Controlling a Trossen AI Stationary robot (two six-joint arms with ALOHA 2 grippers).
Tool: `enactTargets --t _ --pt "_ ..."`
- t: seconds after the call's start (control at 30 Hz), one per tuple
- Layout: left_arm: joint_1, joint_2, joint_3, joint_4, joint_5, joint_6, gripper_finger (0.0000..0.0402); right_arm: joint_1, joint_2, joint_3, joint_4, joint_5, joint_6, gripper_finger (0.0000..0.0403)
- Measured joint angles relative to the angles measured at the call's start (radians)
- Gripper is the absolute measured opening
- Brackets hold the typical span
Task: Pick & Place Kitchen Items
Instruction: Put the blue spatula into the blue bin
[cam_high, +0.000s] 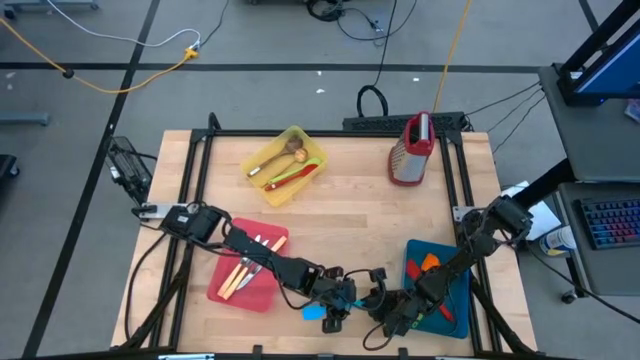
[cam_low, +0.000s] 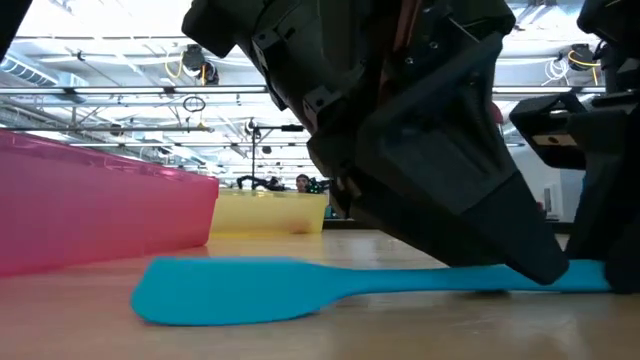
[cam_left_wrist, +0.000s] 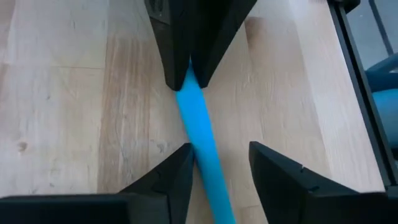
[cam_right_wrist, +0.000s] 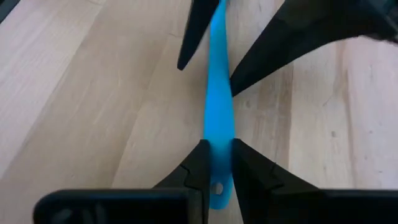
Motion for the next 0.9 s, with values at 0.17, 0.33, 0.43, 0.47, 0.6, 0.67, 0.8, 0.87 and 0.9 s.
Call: enactTargets --t 0.17,0.33,0.43,0.47,0.6,0.67,0.8,0.87,0.9 --pt "0.014 0.001 0.000 -0.001 -0.027 0.003 0.0136 0.001 0.000 0.000 0.023 0.046 -0.005 0.0039" --pt "0.033 0.003 0.000 0.006 -0.017 0.017 0.0109 0.001 0.000 0.000 0.032 0.059 -0.005 0.0037" --pt "0.036 0.003 0.000 0.005 -0.006 0.048 0.0085 0.001 0.000 0.000 0.034 0.064 -0.005 0.0029" --pt "0.036 0.003 -0.001 0.004 -0.009 0.051 0.0075 0.001 -0.001 0.000 0.036 0.064 -0.005 0.0025" --pt "0.036 0.003 -0.001 0.000 -0.013 0.041 0.0031 0.001 -0.003 0.000 0.040 0.054 -0.001 0.0017" --pt "0.036 0.003 -0.001 -0.003 -0.022 0.043 0.0027 0.002 -0.003 0.000 0.044 0.052 -0.001 0.0020" --pt "0.035 0.003 -0.001 -0.006 -0.056 0.069 0.0027 0.007 -0.002 0.000 0.062 0.051 0.040 0.0044" --pt "0.033 0.003 0.000 -0.002 -0.071 0.083 0.0025 0.006 -0.001 0.000 0.072 0.050 0.085 0.0060" --pt "0.030 0.003 0.000 0.001 -0.081 0.086 0.0025 0.005 -0.001 0.000 0.073 0.051 0.107 0.0068"
